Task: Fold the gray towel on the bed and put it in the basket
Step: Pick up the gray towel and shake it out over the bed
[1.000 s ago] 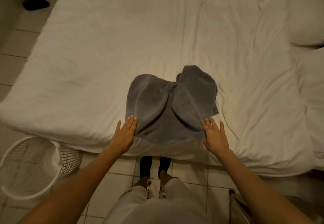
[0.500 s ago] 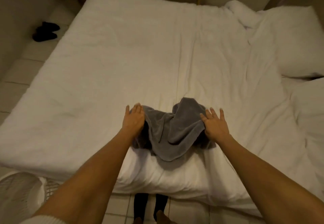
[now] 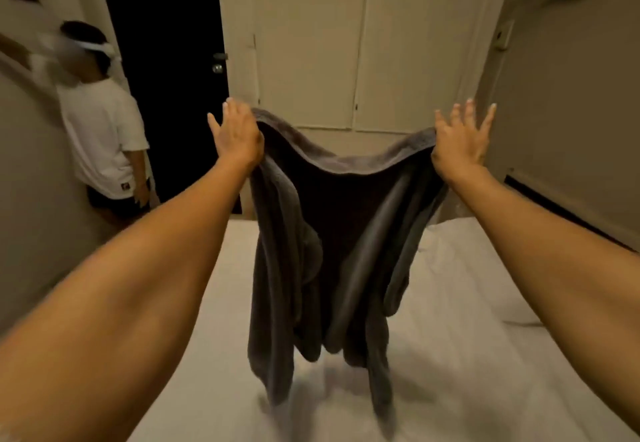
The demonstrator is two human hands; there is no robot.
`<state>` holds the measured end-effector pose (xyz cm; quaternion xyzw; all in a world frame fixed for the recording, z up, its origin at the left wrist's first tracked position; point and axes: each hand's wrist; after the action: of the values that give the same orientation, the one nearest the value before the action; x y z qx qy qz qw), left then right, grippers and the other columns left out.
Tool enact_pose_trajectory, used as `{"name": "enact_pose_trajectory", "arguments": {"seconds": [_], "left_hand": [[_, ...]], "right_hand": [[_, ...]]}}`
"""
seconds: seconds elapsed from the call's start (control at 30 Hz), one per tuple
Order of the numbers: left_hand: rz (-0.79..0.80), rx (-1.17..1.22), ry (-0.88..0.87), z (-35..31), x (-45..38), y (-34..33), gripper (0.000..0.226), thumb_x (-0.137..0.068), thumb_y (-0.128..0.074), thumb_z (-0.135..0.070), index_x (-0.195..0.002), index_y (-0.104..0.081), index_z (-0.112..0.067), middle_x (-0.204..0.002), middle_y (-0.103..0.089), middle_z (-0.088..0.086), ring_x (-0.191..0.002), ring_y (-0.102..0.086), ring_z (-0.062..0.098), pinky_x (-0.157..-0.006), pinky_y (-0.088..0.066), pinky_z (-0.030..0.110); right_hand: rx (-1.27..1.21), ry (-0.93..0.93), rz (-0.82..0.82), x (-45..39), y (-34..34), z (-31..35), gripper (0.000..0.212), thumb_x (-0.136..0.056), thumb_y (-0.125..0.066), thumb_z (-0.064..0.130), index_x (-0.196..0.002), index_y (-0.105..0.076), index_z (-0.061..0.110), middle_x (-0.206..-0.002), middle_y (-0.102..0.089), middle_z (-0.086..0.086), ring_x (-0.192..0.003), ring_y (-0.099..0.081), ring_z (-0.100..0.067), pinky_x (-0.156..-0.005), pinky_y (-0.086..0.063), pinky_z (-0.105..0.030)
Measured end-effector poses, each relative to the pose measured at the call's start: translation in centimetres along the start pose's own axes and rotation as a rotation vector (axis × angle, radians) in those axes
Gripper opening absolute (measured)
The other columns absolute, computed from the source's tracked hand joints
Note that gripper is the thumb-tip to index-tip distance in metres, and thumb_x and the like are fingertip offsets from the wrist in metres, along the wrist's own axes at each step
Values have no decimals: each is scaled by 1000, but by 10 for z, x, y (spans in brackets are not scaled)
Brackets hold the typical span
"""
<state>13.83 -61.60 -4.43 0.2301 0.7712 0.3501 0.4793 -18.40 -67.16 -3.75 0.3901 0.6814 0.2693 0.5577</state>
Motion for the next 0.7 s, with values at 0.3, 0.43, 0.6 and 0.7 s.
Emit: {"name": "enact_pose_trajectory", "arguments": {"seconds": [0.3,0.43,0.6,0.7], "left_hand": [[56,-58,49,99,9,33,62,-97,-37,-3,-151,-6,-1,-161,-6,13,-149,-4,24,-119,0,55],[147,-129,-12,134,52,2,63,-96,-40,-2,-150,-8,1,-160,-9,15,-149,-6,26,-118,1,57],[344,-290,-42,216,152,-59,61,-97,-39,-4,-150,-9,3,-159,-12,17,-148,-9,28,-116,-2,59],[513,-314,-83,262,241,-112,61,-95,-40,-5,-150,-13,0,-159,-15,17,-148,-14,28,-117,-2,58]], "right_hand": [[29,-160,94,42,0,-61,68,-91,-53,26,-149,-19,19,-156,-19,-16,-145,-5,-36,-112,5,-62],[94,-85,194,83,-38,-53,65,-92,-49,30,-149,-18,23,-156,-19,-14,-145,-5,-34,-112,5,-61],[92,-52,317,180,-118,-60,56,-88,-52,26,-142,-35,25,-149,-34,-12,-142,-17,-35,-113,-1,-58],[124,77,414,258,-176,-53,59,-86,-56,25,-142,-37,24,-150,-34,-13,-142,-17,-33,-113,3,-55]]}}
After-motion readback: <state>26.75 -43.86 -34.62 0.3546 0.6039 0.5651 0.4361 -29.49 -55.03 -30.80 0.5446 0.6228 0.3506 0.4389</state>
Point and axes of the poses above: each hand's wrist, its own x-axis away from the middle knuckle, its own y-axis out of the back of the hand, z = x × y
